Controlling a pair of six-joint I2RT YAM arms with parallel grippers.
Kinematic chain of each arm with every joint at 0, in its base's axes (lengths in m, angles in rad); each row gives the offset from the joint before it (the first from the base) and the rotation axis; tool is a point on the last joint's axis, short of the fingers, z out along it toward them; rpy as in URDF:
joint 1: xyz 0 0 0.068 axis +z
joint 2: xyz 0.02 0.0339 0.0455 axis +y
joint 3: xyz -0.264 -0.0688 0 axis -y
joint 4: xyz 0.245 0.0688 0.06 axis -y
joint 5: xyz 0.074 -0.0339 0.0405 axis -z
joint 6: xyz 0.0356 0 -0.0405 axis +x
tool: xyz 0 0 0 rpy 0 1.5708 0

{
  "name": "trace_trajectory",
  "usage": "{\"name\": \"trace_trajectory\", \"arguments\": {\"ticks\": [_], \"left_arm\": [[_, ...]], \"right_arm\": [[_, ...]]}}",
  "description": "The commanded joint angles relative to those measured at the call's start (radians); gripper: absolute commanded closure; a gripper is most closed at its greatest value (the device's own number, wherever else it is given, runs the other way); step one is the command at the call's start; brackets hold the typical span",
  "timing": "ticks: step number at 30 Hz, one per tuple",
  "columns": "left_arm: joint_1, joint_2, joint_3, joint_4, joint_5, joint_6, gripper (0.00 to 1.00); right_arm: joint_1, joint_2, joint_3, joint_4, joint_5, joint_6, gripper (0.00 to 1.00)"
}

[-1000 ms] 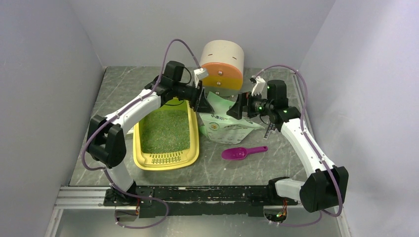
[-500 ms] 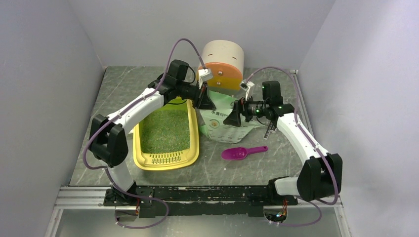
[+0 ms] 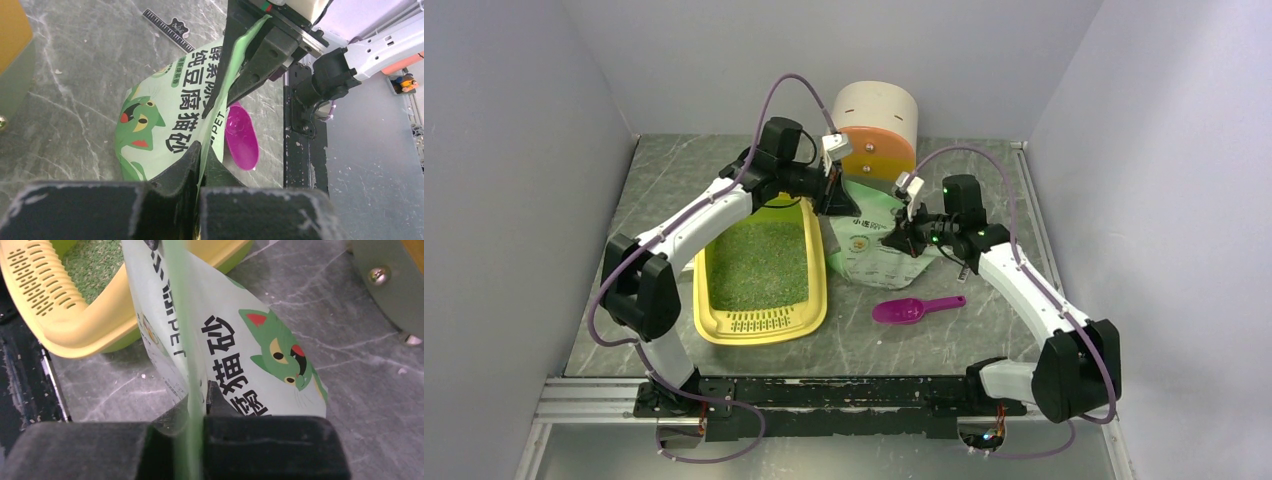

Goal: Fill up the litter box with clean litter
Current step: Open the cat litter bag at the center of the board.

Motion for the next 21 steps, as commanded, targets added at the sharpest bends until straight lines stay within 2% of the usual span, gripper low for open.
{"name": "trace_trajectory", "arguments": {"ticks": [1,5,12,16,21], "left_arm": [[0.023,-0.03,0.038,0.058,-0.018,0.009,0.95],[0.067,-0.016,0.057,0.1,-0.021,-0.067,0.95],[0.108,0.045,0.178,0.101,-0.02,-0.075,0.95],[0.119,0.071,0.218,0.077,0.001,-0.059,0.95],[0.119,0.045,0.13,0.136,0.048,-0.074,0.95]], "right_arm": [[0.03,-0.047,-0.029,0.157,0.052,0.061,1.0],[0.112,-0.023,-0.008,0.216,0.112,0.135,1.0],[0.243,0.036,0.001,0.461,0.44,0.403,1.0],[0.252,0.042,0.018,0.44,0.527,0.356,1.0],[0.251,0.011,0.035,0.395,0.615,0.264,1.0]]}}
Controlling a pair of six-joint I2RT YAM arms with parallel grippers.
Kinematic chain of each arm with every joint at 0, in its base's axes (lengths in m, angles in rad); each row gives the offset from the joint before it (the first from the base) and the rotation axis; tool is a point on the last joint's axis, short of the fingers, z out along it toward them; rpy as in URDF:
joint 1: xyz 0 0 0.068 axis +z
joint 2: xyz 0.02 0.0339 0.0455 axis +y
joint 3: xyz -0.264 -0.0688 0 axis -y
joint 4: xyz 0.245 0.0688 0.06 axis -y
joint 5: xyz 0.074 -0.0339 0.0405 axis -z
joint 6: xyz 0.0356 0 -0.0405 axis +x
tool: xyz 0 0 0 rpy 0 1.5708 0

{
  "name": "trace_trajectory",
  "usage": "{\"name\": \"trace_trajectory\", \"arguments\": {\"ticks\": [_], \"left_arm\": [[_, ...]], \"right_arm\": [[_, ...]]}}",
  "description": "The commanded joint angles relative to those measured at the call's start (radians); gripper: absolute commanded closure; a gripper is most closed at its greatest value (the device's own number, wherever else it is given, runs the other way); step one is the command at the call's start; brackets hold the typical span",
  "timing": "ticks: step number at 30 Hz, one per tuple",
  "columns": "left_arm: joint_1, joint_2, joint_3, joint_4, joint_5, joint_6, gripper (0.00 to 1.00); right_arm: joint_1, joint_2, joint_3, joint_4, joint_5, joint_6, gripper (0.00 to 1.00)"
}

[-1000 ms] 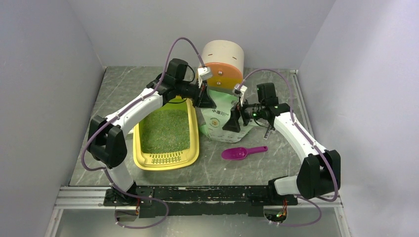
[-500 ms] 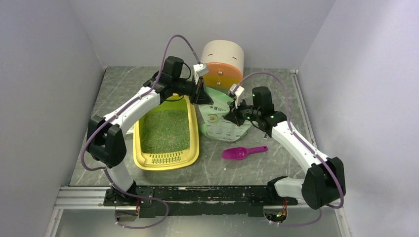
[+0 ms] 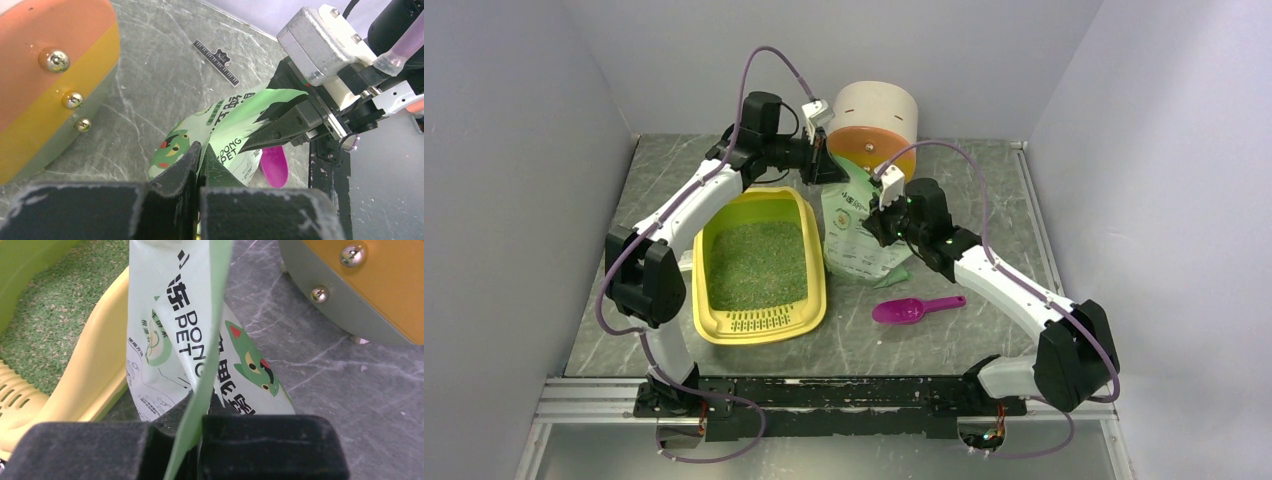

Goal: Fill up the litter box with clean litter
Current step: Open the cat litter bag at the center of the board.

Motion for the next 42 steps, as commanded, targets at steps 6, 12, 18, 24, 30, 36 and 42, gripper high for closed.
{"name": "trace_trajectory", "arguments": {"ticks": [6,12,18,24,30,36,42], "left_arm": [[0.009,-0.044,-0.054,0.072,0.082,0.008,0.66],[0.009,-0.066,-0.115,-0.034,0.068,0.099,0.47],[0.009,-0.058,-0.142,-0.081,0.083,0.133,0.69],[0.008,-0.064,-0.172,-0.093,0.095,0.141,0.91],[0.008,-0.081,-0.191,-0.041,0.12,0.101,0.95],[0.007,-0.092,-0.195,-0.006,0.172,0.063,0.78],[0.007,-0.088,-0.154,-0.151,0.181,0.15,0.66]], "right_arm": [[0.005,-0.056,0.051,0.092,0.111,-0.039,1.0],[0.005,-0.095,0.047,0.036,-0.03,-0.025,0.97],[-0.018,-0.102,0.119,-0.167,-0.042,0.09,0.49],[-0.1,-0.193,0.13,-0.274,-0.026,0.246,0.11],[-0.269,-0.276,0.111,-0.433,-0.118,0.378,0.01],[-0.421,-0.24,0.052,-0.476,-0.258,0.459,0.3],[-0.419,-0.154,0.034,-0.373,-0.482,0.513,0.49]]}}
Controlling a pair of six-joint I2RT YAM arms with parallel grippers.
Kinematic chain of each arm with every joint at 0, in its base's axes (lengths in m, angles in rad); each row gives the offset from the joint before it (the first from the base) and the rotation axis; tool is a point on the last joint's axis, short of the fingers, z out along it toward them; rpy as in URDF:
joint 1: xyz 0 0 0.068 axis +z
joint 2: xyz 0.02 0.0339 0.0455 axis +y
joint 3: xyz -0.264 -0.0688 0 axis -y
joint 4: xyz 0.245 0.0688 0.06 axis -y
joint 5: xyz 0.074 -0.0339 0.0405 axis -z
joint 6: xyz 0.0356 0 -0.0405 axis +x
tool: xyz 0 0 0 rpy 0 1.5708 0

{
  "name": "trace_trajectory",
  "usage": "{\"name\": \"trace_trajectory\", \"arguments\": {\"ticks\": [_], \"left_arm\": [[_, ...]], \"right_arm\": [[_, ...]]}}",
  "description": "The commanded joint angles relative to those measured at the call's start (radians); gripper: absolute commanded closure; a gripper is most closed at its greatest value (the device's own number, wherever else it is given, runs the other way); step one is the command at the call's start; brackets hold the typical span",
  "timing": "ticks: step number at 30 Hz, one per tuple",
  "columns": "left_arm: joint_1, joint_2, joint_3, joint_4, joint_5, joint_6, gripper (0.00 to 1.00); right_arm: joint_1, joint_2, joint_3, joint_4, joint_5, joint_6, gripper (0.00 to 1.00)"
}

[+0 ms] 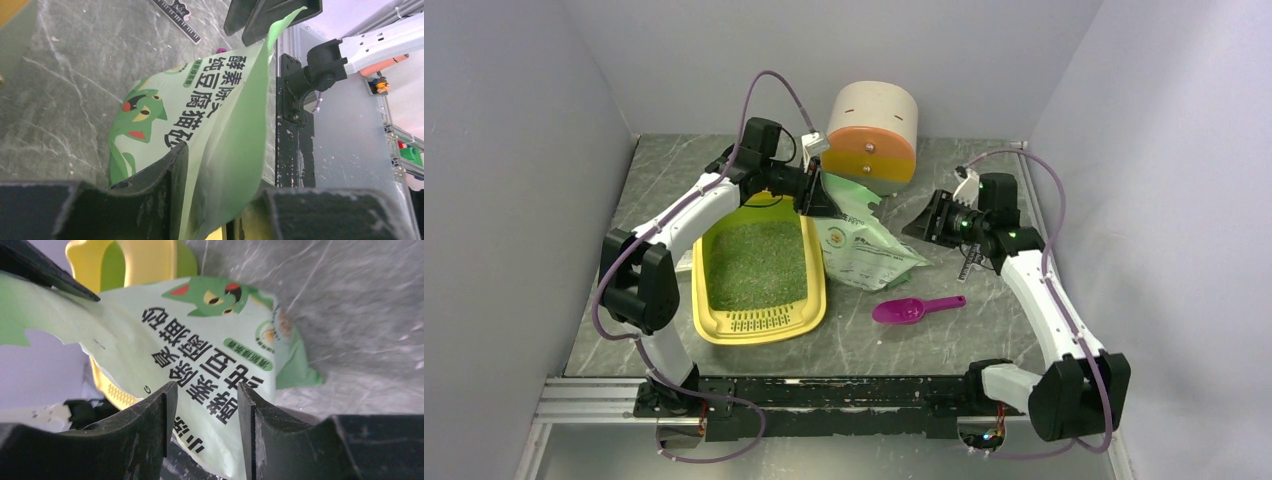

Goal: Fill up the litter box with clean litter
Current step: Open the cat litter bag at the center of the board.

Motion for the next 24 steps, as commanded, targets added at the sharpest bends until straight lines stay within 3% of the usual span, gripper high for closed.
{"name": "trace_trajectory", "arguments": {"ticks": [1,8,19,24], "left_arm": [[0.003,-0.039,0.035,-0.103,0.04,0.082,0.64],[0.003,-0.084,-0.002,-0.072,0.008,0.062,0.58],[0.003,-0.106,-0.009,-0.064,-0.017,0.048,0.58],[0.003,-0.116,-0.014,-0.078,-0.024,0.057,0.58]], "right_arm": [[0.006,0.042,0.004,0.035,-0.18,0.024,0.49],[0.04,0.094,0.095,-0.056,-0.242,-0.12,0.37],[0.177,0.133,0.14,-0.145,-0.157,-0.217,0.36],[0.184,0.114,0.142,-0.138,-0.113,-0.219,0.36]]}}
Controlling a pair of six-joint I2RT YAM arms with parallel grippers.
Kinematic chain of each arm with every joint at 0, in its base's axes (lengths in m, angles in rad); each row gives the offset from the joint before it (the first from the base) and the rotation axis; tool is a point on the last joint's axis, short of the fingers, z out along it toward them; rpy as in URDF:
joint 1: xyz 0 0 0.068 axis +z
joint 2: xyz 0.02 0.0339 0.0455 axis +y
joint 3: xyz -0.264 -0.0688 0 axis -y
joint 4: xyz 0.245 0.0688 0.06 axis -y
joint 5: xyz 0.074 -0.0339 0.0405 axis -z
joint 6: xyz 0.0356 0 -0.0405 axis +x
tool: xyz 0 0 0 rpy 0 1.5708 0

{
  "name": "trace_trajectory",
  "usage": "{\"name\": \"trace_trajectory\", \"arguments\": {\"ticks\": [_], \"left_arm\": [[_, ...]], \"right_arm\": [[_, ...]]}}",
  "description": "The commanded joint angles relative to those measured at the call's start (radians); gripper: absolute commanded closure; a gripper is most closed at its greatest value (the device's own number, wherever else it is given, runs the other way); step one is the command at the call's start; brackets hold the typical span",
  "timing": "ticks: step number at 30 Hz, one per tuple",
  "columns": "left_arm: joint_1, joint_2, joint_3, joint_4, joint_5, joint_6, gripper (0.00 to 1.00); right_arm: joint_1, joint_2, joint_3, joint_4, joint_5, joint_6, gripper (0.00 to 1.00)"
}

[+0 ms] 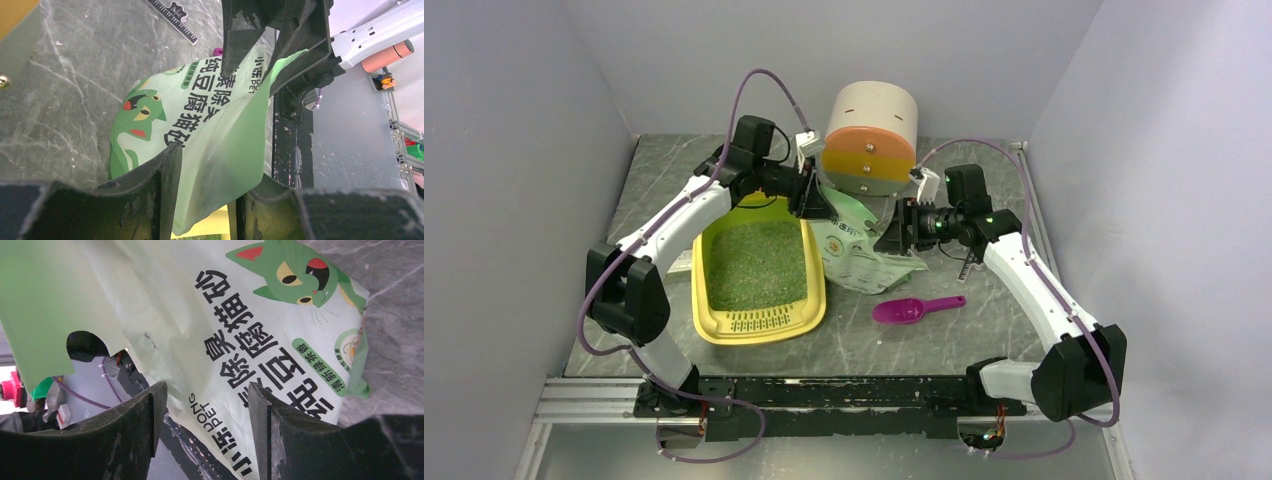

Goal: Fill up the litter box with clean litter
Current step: Open the cat litter bag at the center of the board.

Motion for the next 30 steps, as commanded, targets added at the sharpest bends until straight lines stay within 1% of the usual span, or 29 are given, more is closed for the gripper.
{"name": "trace_trajectory", "arguments": {"ticks": [1,4,7,10,14,18,22,26,30], "left_arm": [[0.003,-0.035,-0.008,-0.001,-0.003,0.013,0.58],[0.003,-0.042,-0.014,-0.002,-0.009,0.014,0.59],[0.003,-0.045,-0.018,-0.006,-0.014,0.017,0.59],[0.003,-0.042,-0.018,-0.015,-0.014,0.02,0.6],[0.003,-0.046,-0.02,-0.014,-0.014,0.021,0.6],[0.003,-0.043,-0.015,-0.026,-0.014,0.03,0.6],[0.003,-0.04,-0.019,-0.029,-0.01,0.027,0.61],[0.002,-0.052,-0.043,0.0,-0.015,0.011,0.61],[0.003,-0.055,-0.053,0.028,-0.015,-0.013,0.6]], "right_arm": [[0.004,-0.018,0.024,-0.013,0.049,-0.033,0.37],[0.007,0.0,0.04,-0.079,0.097,-0.082,0.39],[0.007,0.003,0.058,-0.129,0.156,-0.11,0.39],[0.007,-0.017,0.067,-0.148,0.182,-0.114,0.4],[0.007,-0.048,0.064,-0.166,0.173,-0.123,0.4],[0.006,-0.071,0.058,-0.17,0.229,-0.111,0.4],[0.007,-0.068,0.064,-0.203,0.186,-0.131,0.39],[0.007,-0.072,0.053,-0.229,0.108,-0.164,0.34],[0.017,-0.059,0.043,-0.241,0.102,-0.165,0.33]]}}
